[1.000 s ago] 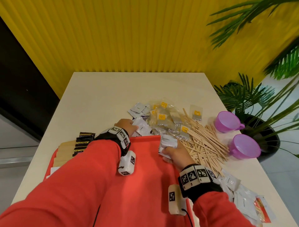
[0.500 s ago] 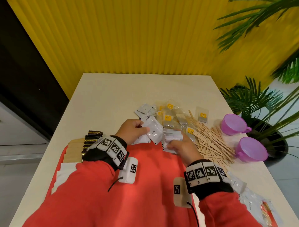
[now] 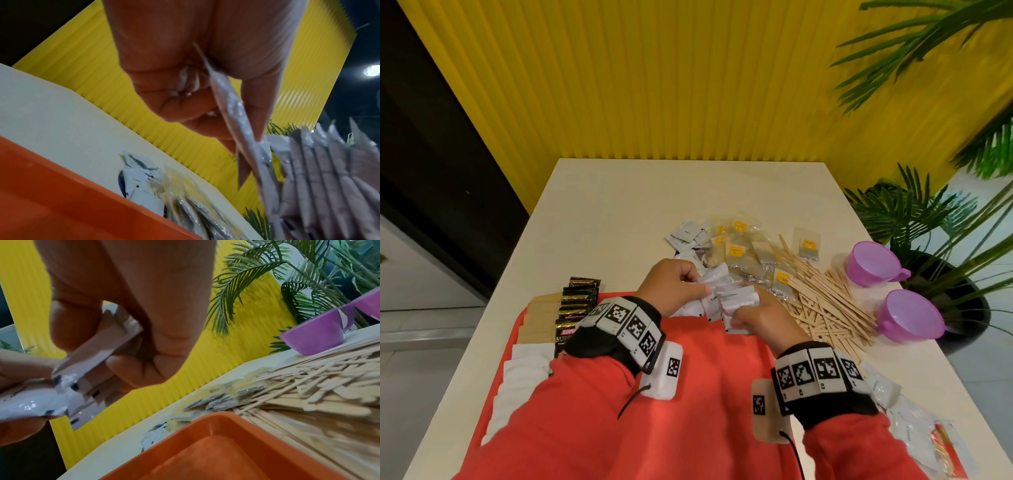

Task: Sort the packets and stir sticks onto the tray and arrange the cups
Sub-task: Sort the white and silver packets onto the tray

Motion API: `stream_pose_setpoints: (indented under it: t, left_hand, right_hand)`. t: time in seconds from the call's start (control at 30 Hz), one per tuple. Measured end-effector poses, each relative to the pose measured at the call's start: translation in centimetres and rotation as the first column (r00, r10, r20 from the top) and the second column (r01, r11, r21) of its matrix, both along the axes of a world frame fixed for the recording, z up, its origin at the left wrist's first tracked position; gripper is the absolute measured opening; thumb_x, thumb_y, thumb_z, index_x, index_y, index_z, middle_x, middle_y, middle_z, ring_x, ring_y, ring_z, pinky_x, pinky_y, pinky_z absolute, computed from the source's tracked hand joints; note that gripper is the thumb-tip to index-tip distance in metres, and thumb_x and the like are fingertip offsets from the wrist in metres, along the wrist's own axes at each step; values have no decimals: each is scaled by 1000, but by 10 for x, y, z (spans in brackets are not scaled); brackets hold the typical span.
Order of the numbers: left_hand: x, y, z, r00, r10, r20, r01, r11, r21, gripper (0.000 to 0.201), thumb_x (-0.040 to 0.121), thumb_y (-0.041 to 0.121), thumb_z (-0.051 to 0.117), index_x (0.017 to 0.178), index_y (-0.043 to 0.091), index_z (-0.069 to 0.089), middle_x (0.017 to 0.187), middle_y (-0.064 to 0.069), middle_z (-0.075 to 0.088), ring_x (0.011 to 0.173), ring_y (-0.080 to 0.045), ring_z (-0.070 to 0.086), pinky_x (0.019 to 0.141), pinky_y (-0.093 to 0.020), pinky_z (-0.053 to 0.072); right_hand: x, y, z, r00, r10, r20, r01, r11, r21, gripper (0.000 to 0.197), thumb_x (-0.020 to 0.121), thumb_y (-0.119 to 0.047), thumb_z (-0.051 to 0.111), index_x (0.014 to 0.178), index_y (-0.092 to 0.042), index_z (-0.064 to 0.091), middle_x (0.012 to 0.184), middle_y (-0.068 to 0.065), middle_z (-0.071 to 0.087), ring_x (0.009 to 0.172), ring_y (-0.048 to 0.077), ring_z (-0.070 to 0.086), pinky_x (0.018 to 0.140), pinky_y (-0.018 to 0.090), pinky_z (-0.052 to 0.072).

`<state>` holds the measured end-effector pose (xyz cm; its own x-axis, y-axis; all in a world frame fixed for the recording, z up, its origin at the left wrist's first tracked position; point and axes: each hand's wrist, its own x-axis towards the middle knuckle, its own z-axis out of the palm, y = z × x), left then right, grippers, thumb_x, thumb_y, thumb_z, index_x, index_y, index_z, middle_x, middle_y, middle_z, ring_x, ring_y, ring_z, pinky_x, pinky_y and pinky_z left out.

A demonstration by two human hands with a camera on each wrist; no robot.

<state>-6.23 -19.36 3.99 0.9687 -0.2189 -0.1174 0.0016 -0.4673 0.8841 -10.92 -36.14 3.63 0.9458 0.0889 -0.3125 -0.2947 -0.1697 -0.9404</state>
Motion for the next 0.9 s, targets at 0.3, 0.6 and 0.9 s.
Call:
stream_pose_setpoints:
  t: [0.3, 0.6, 0.9]
  left_hand:
    - [-3, -2, 3, 997, 66, -31, -70, 987, -148, 40, 85, 11, 66, 54, 15, 40, 53, 2, 32, 41, -2, 28, 45, -13, 25]
    - [-6, 10, -6, 981, 175, -86, -188, 964, -185, 40, 85, 9, 65, 54, 15, 41, 54, 1, 32, 37, -1, 29, 42, -11, 25]
    - [-8, 11, -8, 985, 137, -103, -155, 969, -191, 34, 83, 5, 67, 57, 13, 48, 48, 5, 37, 36, 0, 32, 43, -8, 29]
  right_hand:
    - [0, 0, -7, 993, -87, -79, 99, 980, 173, 46, 41, 0, 52, 85, -7, 63, 60, -4, 62, 58, 10, 57, 53, 19, 42]
    - [-4, -5, -8, 962, -196, -189, 266, 828, 494, 59, 47, 10, 43, 104, -4, 56, 71, 10, 64, 56, 18, 64, 43, 21, 48]
    - [-4, -8, -4, 969, -181, -170, 239, 862, 446, 47, 47, 8, 45, 91, 2, 60, 68, 12, 61, 50, 16, 61, 40, 18, 44]
